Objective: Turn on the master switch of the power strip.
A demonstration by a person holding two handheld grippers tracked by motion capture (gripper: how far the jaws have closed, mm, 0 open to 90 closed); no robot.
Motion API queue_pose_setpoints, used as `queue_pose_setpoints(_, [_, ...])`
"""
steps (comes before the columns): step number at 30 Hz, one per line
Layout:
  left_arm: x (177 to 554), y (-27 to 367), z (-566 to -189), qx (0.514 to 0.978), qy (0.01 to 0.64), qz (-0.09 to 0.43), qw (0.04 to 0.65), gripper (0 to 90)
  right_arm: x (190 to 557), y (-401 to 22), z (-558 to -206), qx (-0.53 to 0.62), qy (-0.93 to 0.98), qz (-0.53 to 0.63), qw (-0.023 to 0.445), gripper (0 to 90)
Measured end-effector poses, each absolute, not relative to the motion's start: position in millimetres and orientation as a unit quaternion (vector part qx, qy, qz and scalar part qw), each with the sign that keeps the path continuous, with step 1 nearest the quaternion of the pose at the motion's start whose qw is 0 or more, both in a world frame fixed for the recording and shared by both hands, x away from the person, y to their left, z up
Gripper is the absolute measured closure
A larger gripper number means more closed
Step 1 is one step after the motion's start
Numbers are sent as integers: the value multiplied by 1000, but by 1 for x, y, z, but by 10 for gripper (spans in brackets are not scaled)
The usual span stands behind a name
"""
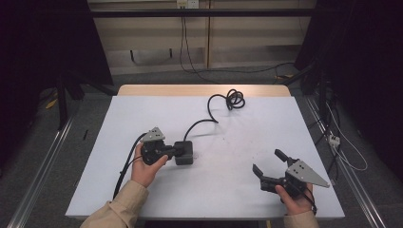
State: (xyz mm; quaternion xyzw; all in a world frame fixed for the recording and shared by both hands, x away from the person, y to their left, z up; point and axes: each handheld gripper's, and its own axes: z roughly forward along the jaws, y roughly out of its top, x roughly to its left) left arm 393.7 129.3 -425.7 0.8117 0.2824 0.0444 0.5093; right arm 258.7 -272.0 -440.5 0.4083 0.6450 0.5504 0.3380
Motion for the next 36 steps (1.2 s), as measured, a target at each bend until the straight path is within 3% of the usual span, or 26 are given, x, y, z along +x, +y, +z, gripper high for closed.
queue_pose_setpoints(36, [393,129,-427,808,292,40,510,900,260,-272,-441,410,646,551,333,54])
